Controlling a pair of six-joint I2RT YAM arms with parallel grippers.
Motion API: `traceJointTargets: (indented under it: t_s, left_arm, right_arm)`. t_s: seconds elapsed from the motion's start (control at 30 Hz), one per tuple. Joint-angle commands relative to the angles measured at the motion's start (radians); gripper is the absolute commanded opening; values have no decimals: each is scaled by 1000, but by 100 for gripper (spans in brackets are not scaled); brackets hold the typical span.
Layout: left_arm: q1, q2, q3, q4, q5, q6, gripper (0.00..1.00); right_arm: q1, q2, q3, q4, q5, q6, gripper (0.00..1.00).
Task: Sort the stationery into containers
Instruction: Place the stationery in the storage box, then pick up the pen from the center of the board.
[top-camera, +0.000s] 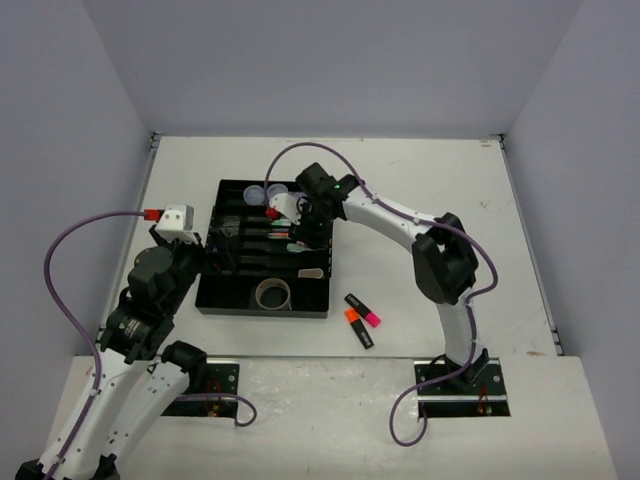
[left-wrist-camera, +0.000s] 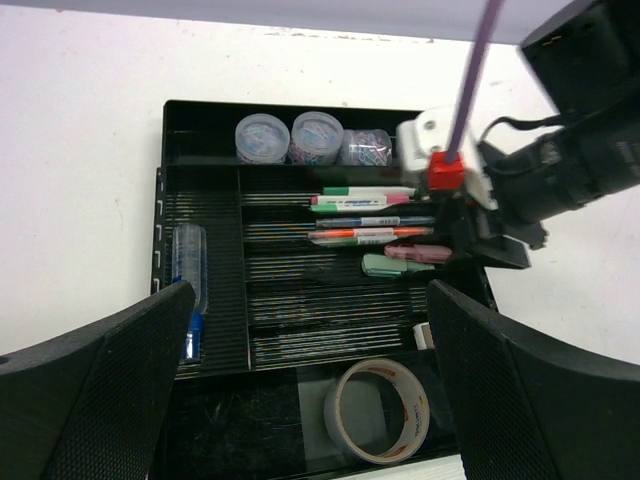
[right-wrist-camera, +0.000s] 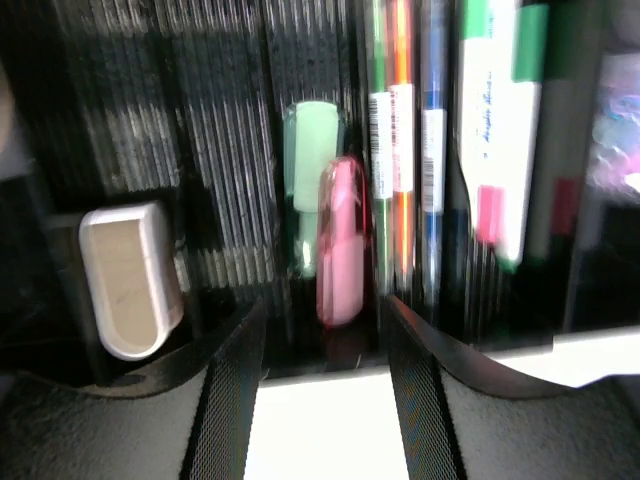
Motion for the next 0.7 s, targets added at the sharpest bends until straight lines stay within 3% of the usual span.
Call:
traceJointTargets:
  t_s: [0.0,0.03,0.1,0.17,0.23,0.33,0.47,0.53,0.67]
  left_arm:
    - [8,-7,-3,37,-15,19,100]
    - [8,-9,-1,35,-23,19,100]
    - [8,-13,-1,29,-49,12,100]
    - [8,-16,-1,29,-50,9,100]
    - [8,-12,0,29,-48,9,100]
    - [9,-5,1,29,-43,11,100]
    - [11,-14,1,28,-50,9,100]
    - [15,-14,-1,29,-49,9,100]
    - [18,-2,-1,30,-41,11,100]
  right_arm:
    - [11,-357,-190,175,66,125,53]
    - [11,-375,-249,224,100,172,63]
    - [10,-567,-409,367,200,381,98]
    - [1,-678,-557,464,246,514,99]
    - [-9,-785,-755,557,301,699,99]
    - [-14,-817,-842,444,232,766,99]
    - [-11,-835,-917,384,149,834,80]
    - [-11,-850,-963,374,231,877,69]
    - [7,-822,-966,343,210,916,53]
